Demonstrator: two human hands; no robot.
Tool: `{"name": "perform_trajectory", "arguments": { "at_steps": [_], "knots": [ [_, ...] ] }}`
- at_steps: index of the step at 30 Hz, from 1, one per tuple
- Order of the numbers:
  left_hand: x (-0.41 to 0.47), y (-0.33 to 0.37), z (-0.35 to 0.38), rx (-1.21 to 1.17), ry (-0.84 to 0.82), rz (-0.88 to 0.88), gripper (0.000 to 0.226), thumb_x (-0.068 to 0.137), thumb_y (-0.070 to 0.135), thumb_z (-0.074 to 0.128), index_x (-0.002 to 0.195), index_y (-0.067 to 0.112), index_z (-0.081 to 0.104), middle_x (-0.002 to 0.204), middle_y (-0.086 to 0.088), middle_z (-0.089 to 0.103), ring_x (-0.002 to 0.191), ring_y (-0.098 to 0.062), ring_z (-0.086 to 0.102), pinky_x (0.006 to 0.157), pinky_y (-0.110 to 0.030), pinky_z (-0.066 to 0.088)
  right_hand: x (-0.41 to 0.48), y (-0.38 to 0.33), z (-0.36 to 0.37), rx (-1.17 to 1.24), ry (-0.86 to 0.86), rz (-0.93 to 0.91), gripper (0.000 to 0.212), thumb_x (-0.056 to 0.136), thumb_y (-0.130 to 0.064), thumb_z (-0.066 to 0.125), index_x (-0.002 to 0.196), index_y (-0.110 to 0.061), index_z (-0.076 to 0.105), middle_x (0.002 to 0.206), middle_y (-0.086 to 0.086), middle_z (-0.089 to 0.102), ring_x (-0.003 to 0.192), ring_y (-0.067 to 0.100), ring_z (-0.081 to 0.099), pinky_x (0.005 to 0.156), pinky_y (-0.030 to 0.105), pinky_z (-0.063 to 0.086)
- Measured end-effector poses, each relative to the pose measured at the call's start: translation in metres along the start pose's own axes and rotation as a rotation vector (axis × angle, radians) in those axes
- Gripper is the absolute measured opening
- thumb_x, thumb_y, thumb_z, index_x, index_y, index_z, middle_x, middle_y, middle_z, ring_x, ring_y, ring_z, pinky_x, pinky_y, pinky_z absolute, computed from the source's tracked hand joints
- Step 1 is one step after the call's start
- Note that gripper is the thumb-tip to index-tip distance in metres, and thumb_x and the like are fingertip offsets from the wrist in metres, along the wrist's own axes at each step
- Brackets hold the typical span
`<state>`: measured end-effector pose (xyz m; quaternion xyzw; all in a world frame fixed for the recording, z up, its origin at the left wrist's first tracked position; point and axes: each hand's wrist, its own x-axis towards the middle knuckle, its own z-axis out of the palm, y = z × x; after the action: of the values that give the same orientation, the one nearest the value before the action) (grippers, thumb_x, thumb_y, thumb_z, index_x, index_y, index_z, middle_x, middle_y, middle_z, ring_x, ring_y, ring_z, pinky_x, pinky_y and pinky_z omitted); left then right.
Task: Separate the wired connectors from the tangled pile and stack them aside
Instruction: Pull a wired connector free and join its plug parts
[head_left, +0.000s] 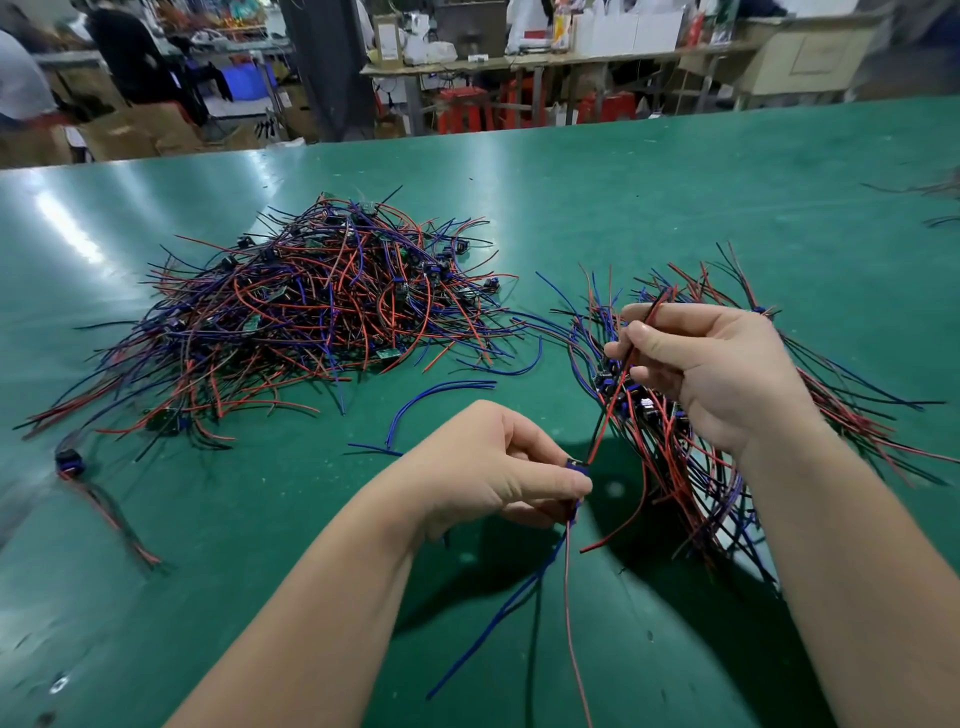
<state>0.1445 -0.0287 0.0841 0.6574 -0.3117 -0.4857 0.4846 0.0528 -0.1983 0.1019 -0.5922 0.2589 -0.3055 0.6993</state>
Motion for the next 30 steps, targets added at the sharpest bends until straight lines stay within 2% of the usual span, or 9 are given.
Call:
{"name": "perform_trajectory", "arguments": {
  "at_steps": [7, 11, 14, 17, 19, 21, 25, 27, 30],
  "knots": [
    [0.002, -0.002, -0.004, -0.01, -0.026, -0.01, 0.012, 0.077, 0.004, 0.076, 0.069, 0.01, 0.07, 0.073, -0.014, 0.071, 0.061, -0.016, 0.068, 0.059, -0.024, 0.056, -0.003, -0.006, 0.004, 0.117, 0.117, -0.012, 0.014, 0.095, -0.004, 0.051, 0.083, -0.007, 0.057, 0.048, 0.001, 0.061, 0.049, 0.017, 0.067, 0.036, 0.017, 0.044],
    [0.004, -0.009, 0.001, 0.163, -0.038, -0.07, 0.014, 0.074, 0.008, 0.08, 0.071, 0.011, 0.067, 0.064, -0.006, 0.068, 0.056, -0.012, 0.064, 0.056, -0.021, 0.054, 0.004, -0.011, -0.007, 0.161, 0.269, -0.06, 0.016, 0.101, -0.014, 0.041, 0.09, -0.012, 0.052, 0.041, -0.002, 0.054, 0.036, 0.011, 0.057, 0.033, 0.014, 0.037],
    [0.008, -0.008, 0.002, -0.011, 0.033, 0.001, 0.01, 0.077, 0.006, 0.077, 0.077, 0.008, 0.067, 0.074, -0.013, 0.071, 0.063, -0.017, 0.068, 0.061, -0.025, 0.057, 0.008, -0.013, -0.016, 0.273, 0.38, -0.113, 0.019, 0.104, -0.021, 0.032, 0.095, -0.014, 0.048, 0.065, 0.006, 0.065, 0.059, 0.017, 0.068, 0.048, 0.021, 0.052],
    [0.01, -0.002, -0.005, -0.232, 0.229, 0.113, 0.008, 0.08, 0.007, 0.072, 0.083, 0.007, 0.064, 0.075, -0.01, 0.073, 0.063, -0.014, 0.07, 0.055, -0.021, 0.055, 0.01, -0.008, -0.016, 0.091, 0.479, -0.23, 0.011, 0.101, -0.018, 0.034, 0.103, -0.027, 0.041, 0.097, 0.003, 0.057, 0.086, 0.014, 0.063, 0.064, 0.023, 0.052],
    [0.012, 0.0, -0.009, -0.333, 0.378, 0.163, 0.009, 0.081, 0.009, 0.071, 0.085, 0.005, 0.063, 0.072, -0.007, 0.073, 0.061, -0.01, 0.069, 0.052, -0.017, 0.053, 0.007, -0.006, -0.01, -0.049, 0.381, -0.267, 0.023, 0.093, -0.004, 0.041, 0.096, -0.026, 0.046, 0.093, 0.003, 0.057, 0.078, 0.012, 0.061, 0.06, 0.023, 0.049],
    [0.015, 0.0, -0.011, -0.399, 0.463, 0.184, 0.01, 0.081, 0.011, 0.071, 0.085, 0.005, 0.064, 0.07, -0.007, 0.072, 0.06, -0.01, 0.068, 0.05, -0.016, 0.052, -0.001, -0.002, 0.003, -0.212, 0.122, -0.271, 0.031, 0.087, 0.007, 0.043, 0.089, -0.021, 0.057, 0.086, 0.005, 0.064, 0.067, 0.011, 0.064, 0.058, 0.024, 0.051],
    [0.016, -0.003, -0.008, -0.396, 0.452, 0.214, 0.019, 0.072, 0.02, 0.072, 0.082, 0.004, 0.067, 0.064, -0.005, 0.07, 0.053, -0.007, 0.064, 0.048, -0.016, 0.051, -0.023, 0.016, 0.028, -0.736, -0.339, -0.401, 0.021, 0.08, -0.012, 0.07, 0.093, -0.028, 0.067, 0.088, -0.009, 0.068, 0.067, 0.002, 0.063, 0.062, 0.016, 0.05],
    [0.016, -0.004, -0.008, -0.358, 0.436, 0.236, 0.024, 0.068, 0.027, 0.069, 0.079, 0.005, 0.069, 0.064, -0.006, 0.069, 0.052, -0.007, 0.063, 0.049, -0.017, 0.052, -0.028, 0.023, 0.034, -0.806, -0.337, -0.478, 0.021, 0.076, -0.019, 0.077, 0.094, -0.025, 0.068, 0.085, -0.011, 0.068, 0.068, 0.003, 0.063, 0.065, 0.015, 0.05],
    [0.015, -0.002, -0.006, -0.321, 0.372, 0.261, 0.03, 0.072, 0.038, 0.063, 0.076, 0.009, 0.07, 0.071, -0.007, 0.071, 0.061, -0.015, 0.07, 0.052, -0.022, 0.054, -0.027, 0.019, 0.032, -0.682, -0.192, -0.457, 0.014, 0.075, -0.019, 0.078, 0.083, -0.021, 0.067, 0.074, -0.011, 0.068, 0.062, 0.003, 0.063, 0.063, 0.015, 0.05]
  ]
}}
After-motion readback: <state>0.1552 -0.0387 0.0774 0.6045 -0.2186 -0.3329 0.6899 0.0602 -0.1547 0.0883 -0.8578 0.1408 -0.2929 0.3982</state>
